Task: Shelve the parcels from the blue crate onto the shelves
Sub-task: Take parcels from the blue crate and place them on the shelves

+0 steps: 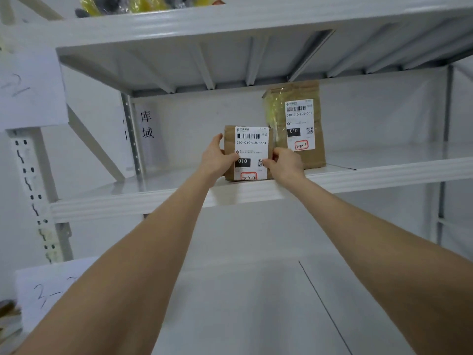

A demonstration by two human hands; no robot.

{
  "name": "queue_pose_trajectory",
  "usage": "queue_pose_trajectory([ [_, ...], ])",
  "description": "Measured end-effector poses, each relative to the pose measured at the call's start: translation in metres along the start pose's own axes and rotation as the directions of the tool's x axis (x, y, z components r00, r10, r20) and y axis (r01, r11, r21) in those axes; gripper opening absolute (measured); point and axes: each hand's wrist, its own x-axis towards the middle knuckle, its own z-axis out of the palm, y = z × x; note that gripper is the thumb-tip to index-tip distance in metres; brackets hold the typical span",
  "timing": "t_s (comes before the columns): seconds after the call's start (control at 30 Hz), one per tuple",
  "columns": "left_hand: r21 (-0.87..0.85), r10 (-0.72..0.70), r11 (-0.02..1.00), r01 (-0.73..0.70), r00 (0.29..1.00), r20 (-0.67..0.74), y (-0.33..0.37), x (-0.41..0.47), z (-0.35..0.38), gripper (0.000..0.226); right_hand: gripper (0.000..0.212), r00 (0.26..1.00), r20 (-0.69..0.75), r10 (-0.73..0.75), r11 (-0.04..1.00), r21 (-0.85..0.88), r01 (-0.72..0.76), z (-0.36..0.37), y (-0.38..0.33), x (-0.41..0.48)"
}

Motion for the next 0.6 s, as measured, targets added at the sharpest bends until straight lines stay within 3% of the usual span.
queue_pose_trajectory([
  [0.13, 0.27, 0.072, 0.96, -0.072, 0.997, 0.01, 0.006, 0.003, -0.005, 0.091, 0.063, 0.999, -0.042, -0.014, 0.997, -0.07, 0.011, -0.005, -0.005, 0.003],
  [0.23, 0.476, 0.26, 0.853, -0.212, 0.965, -0.036, 0.024, 0.006, -0.01, 0.099, 0.09, 0.977, -0.136, -0.163, 0.958, -0.259, 0.124, -0.017, -0.019, 0.005],
  [0.3, 0.594, 0.372, 0.747, -0.298, 0.928, -0.002, 0.037, 0.008, -0.012, 0.1, 0.099, 0.954, -0.096, -0.284, 0.897, -0.379, 0.229, -0.022, -0.03, 0.009],
  [0.47, 0.793, 0.375, 0.503, -0.344, 0.913, 0.158, 0.046, 0.009, -0.008, 0.08, 0.084, 0.916, 0.12, -0.382, 0.721, -0.581, 0.376, -0.012, -0.04, 0.016],
  [0.6, 0.819, 0.392, 0.474, -0.324, 0.91, 0.133, 0.039, 0.01, -0.005, 0.07, 0.078, 0.916, 0.086, -0.391, 0.739, -0.565, 0.368, -0.003, -0.037, 0.019],
])
